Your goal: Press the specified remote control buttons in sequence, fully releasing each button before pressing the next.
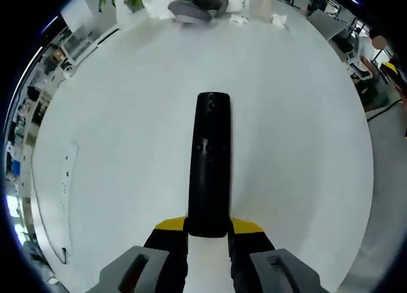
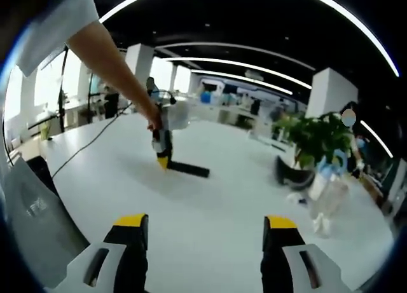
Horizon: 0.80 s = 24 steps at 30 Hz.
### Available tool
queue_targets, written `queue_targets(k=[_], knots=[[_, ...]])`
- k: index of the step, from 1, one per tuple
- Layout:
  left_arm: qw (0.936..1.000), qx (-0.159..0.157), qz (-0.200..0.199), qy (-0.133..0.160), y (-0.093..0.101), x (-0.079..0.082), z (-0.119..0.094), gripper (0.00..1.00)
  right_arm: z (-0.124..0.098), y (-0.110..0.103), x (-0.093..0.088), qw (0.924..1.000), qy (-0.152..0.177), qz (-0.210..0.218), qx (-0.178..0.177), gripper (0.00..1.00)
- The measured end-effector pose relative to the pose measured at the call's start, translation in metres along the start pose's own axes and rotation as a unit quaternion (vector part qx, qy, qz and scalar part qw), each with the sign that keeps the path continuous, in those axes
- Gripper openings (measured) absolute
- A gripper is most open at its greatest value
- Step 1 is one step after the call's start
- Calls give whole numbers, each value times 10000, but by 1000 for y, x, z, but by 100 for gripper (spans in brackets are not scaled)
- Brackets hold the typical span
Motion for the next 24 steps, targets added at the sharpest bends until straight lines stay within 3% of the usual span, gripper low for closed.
queue_targets(k=[16, 24], knots=[[9994, -9, 41, -347, 21, 2, 4, 23, 0, 0, 1, 10000, 40, 8, 30, 71], [9994, -21, -44, -354, 32, -1, 5, 23, -1, 0, 2, 9999, 92, 27, 42, 70]])
Point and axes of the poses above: the point that each gripper's makers call its tool centre point, and the gripper's own axes: z roughly forward along the fingers, y roughly to its right, x roughly out of its top, the point moved 6 cm from there along -z, roughly backward along the fingers, and after that the axes turned 11 degrees about -x, right-handed, at the moved point
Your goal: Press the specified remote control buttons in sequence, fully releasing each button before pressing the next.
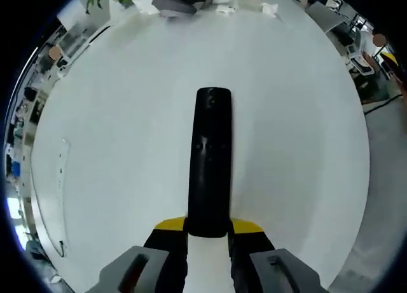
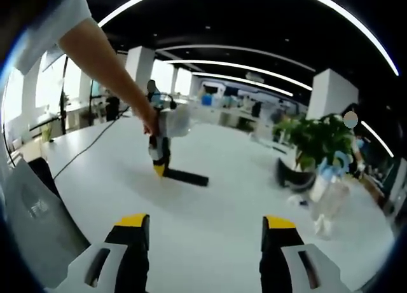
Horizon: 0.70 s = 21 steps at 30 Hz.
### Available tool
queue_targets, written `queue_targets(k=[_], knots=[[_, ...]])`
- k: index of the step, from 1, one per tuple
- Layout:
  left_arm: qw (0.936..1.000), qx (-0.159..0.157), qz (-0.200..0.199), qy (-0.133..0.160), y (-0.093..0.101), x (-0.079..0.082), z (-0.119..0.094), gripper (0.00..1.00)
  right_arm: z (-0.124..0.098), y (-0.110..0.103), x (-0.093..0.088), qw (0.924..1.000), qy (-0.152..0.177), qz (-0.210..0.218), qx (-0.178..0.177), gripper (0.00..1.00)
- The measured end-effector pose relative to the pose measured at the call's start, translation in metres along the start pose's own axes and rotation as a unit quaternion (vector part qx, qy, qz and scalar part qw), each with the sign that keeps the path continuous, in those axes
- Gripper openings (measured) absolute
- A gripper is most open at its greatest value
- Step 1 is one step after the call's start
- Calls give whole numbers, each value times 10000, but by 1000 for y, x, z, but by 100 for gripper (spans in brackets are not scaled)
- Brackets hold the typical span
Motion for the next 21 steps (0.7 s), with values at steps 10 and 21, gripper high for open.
queue_targets(k=[10, 21], knots=[[10000, 4, 60, -30, 14, -2, 2, 23, -1, -1, 1, 10000, 31, 29, 50, 68], [9998, 8, 114, -169, 30, -4, 4, 23, -3, -3, 1, 9999, 26, 94, 138, 60]])
Point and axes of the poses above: the point that each gripper's makers call its tool centre point, and the gripper's own axes: z roughly forward along the fingers, y roughly to its right, x roughly out of its top, the point moved 6 cm from there along -z, roughly backward along the fingers, and after that the axes turned 11 degrees about -x, right-handed, at the moved point
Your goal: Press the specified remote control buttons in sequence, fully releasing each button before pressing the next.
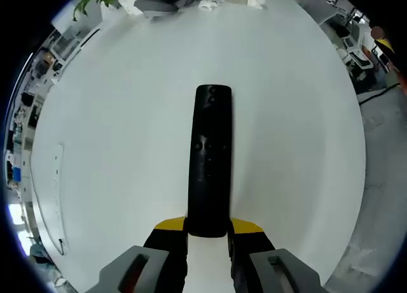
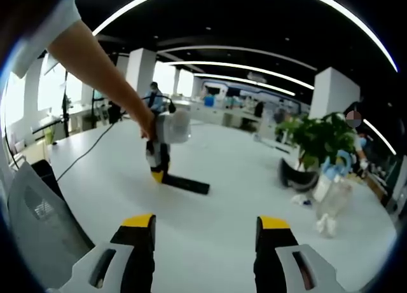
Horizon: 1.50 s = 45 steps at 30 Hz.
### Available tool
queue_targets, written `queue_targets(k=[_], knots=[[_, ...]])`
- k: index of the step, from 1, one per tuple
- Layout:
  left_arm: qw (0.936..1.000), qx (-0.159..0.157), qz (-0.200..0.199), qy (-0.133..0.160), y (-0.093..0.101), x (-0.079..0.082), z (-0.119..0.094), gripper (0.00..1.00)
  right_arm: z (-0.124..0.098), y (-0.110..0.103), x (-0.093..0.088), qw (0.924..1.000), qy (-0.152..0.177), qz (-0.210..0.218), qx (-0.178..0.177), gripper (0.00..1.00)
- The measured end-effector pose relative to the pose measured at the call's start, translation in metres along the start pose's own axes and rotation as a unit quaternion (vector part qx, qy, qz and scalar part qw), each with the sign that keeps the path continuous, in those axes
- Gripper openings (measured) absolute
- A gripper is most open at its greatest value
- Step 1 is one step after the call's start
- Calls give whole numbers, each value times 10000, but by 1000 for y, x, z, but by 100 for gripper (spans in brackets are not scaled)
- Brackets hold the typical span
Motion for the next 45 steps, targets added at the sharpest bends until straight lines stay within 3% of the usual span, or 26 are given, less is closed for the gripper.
queue_targets(k=[6, 23, 29, 45], knots=[[10000, 17, 22, -30, 13, 0, 2, 23, -1, -2, 0, 9999, -42, 92, 125, 48], [9999, 7, 94, 137, 38, -5, 6, 23, -3, 0, 1, 9998, -46, 167, 97, 28], [9996, 17, 114, 240, 47, -6, 7, 23, -4, 2, -1, 9997, -134, 171, 76, 14], [9995, 9, 77, 299, 66, -6, 10, 23, -4, 3, -2, 9997, -192, 151, 63, 0]])
Point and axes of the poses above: the point that each gripper's makers call its tool centre point, and the gripper's own axes: z roughly forward along the fingers, y roughly to its right, x roughly out of its top, the point moved 6 cm from there along -z, roughly backward along the fingers, and after that the axes turned 11 degrees about -x, right-handed, at the moved point
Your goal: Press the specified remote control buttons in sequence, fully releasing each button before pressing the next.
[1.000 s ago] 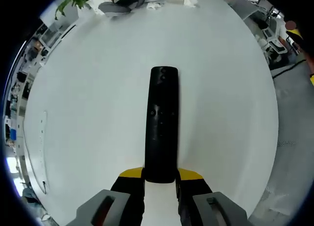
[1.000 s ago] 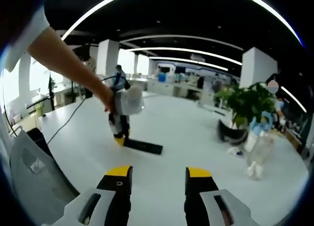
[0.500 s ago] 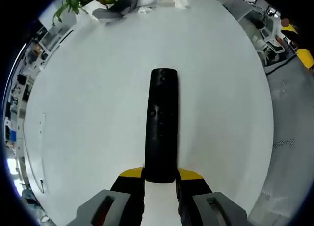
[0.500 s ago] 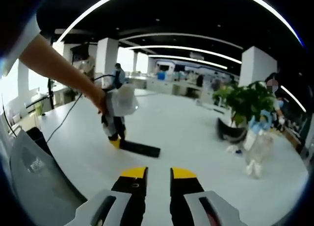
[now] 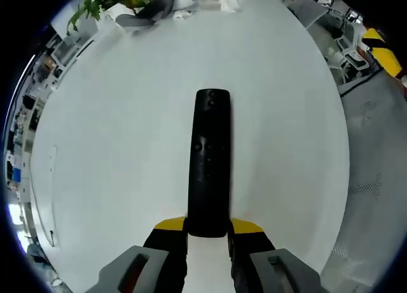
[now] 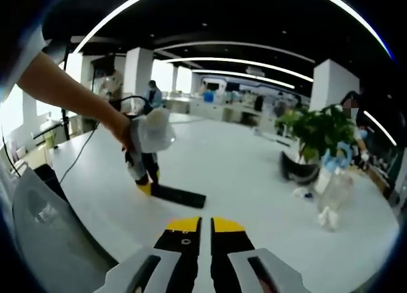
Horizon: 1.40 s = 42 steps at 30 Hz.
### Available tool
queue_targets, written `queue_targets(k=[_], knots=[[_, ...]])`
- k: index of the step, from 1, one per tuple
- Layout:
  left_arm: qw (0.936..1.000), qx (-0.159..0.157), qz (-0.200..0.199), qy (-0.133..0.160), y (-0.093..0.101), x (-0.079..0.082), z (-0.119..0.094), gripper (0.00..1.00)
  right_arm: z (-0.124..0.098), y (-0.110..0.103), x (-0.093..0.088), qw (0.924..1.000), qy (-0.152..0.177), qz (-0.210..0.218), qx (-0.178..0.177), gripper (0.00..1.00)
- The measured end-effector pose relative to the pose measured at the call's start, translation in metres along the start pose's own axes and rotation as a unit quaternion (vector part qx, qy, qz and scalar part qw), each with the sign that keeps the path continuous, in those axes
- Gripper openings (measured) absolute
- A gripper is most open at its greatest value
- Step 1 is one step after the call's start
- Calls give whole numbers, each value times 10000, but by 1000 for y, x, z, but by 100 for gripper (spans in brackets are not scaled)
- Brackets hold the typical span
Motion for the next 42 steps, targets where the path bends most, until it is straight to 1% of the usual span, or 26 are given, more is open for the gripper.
queue_targets(k=[5, 14, 23, 31, 38, 42], knots=[[9999, -2, -38, 158, 6, -2, 0, 23, 0, 1, -1, 10000, -16, -73, -46, 0], [9997, -14, -9, 254, 17, -2, 2, 23, 0, -1, -1, 9999, -36, -105, 14, 0], [9997, -42, 76, 228, 26, -2, 4, 23, -1, -2, 0, 9999, -11, -102, 32, 0], [9996, -43, 107, 252, 36, -2, 5, 23, -2, -4, -1, 9998, -2, -189, 59, 0], [9997, -34, 146, 170, 46, -1, 6, 23, -3, -8, -2, 9995, 18, -292, 119, 0], [9997, -33, 114, 202, 50, -2, 6, 23, -3, -9, -3, 9993, -9, -332, 144, 0]])
Point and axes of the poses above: the point that each gripper's makers call its tool centre point, and the gripper's own axes: z roughly forward along the fingers, y roughly to its right, x roughly out of its top, the point moved 6 cm from there along -z, roughly backward along the fingers, and after that the axes turned 11 degrees about -x, right-handed, at the moved point
